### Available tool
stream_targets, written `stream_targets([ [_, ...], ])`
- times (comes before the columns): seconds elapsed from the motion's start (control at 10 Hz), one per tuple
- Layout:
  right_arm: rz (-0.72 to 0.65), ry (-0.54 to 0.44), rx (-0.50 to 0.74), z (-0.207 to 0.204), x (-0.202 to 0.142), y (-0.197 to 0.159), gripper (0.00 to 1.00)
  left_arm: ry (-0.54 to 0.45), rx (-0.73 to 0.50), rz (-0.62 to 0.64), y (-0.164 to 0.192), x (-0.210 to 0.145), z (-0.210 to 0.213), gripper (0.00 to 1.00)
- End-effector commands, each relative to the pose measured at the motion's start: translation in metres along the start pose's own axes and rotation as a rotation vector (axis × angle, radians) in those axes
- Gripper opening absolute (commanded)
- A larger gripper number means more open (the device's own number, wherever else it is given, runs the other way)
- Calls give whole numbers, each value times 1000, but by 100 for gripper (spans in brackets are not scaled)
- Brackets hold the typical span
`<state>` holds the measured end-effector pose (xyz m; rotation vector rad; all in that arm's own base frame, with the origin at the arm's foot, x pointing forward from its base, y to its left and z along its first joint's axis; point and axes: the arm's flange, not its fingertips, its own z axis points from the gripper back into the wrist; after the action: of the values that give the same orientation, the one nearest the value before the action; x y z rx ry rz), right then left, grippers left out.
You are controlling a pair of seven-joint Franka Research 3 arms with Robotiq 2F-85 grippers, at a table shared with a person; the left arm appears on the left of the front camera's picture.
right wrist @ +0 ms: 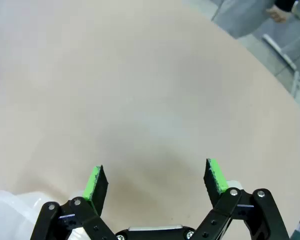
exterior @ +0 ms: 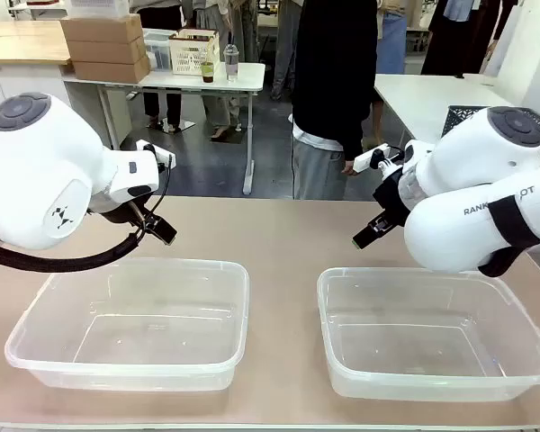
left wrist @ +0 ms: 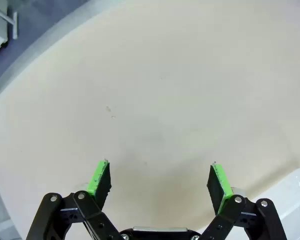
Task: Sort the waste into each basket.
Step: Pick up the Organizing box on the left side of the table and lift it.
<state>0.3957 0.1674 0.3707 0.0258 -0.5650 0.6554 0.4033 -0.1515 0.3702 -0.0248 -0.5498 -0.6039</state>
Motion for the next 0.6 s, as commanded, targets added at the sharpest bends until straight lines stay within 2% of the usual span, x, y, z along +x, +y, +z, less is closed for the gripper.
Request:
stream_targets([
  [0.0, 0, 0, 0, 0, 0, 0, 100, 0, 0, 0, 0, 0, 0, 100],
  [0.5, 0, 0, 0, 0, 0, 0, 100, 0, 0, 0, 0, 0, 0, 100],
])
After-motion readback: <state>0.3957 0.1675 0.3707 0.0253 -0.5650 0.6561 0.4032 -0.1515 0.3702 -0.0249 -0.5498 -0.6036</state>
